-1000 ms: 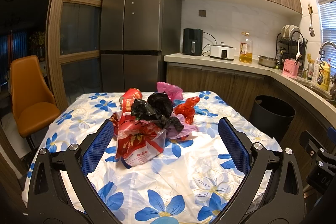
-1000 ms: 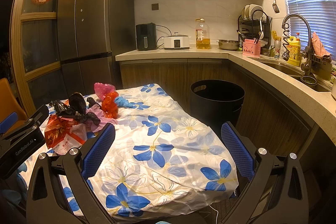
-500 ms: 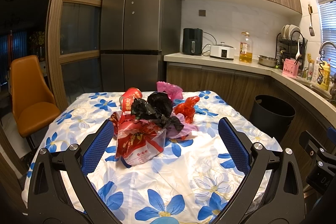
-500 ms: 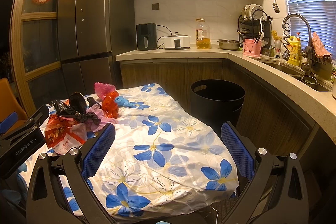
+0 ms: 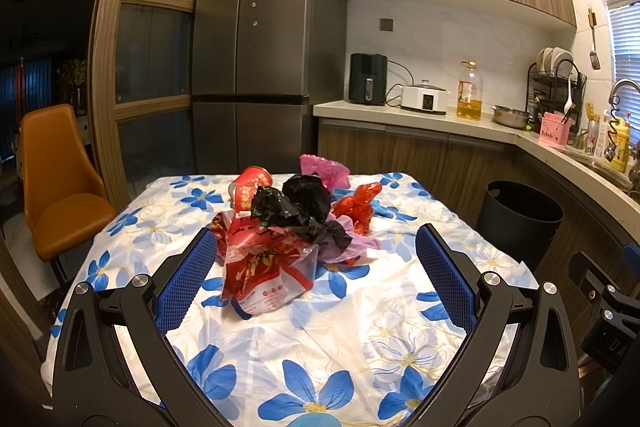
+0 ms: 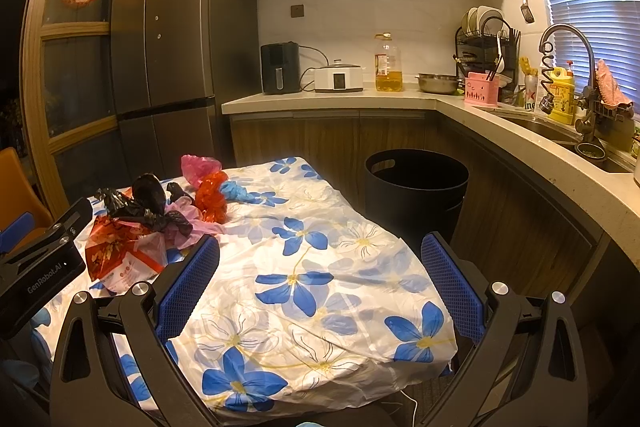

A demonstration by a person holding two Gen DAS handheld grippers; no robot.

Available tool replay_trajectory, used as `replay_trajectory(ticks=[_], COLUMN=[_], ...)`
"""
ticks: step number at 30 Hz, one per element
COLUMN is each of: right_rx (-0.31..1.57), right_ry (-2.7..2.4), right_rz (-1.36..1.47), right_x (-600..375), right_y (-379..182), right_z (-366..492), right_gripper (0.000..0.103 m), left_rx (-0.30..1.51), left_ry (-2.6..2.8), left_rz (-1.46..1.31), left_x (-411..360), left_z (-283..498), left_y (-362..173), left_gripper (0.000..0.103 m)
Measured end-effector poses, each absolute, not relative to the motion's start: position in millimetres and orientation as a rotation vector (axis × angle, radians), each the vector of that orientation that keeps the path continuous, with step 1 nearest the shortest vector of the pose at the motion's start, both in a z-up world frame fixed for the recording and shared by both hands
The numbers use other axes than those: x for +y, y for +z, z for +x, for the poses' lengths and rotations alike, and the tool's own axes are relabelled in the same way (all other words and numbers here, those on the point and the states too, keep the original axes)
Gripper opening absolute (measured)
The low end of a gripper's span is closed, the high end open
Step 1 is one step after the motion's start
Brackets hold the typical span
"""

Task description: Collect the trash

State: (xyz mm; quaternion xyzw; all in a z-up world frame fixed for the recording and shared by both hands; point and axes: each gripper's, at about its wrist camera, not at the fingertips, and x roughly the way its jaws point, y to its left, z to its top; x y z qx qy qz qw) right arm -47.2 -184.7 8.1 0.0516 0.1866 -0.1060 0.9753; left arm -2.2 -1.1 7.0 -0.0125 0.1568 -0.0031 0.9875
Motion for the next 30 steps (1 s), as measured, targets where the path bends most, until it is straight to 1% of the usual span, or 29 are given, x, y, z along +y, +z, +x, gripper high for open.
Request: replay_trajectory(ticks=[16,30], right_rx=[0.377,0.391], right_ry=[-0.213,-0.145], right_rz=[0.103,0.111], right_x=[-185,-191], right_y=[7,-18], right_z=[-48,-24], right_gripper=[0.098,0.098], left_rx=[0.316,0.304], left_ry=[-0.007,0.050], left_rz=[-0.028,-0.065], left_x=[-1,24], left_z=[-3,11], left_y=[5,-17], left_gripper=[0.097,0.097])
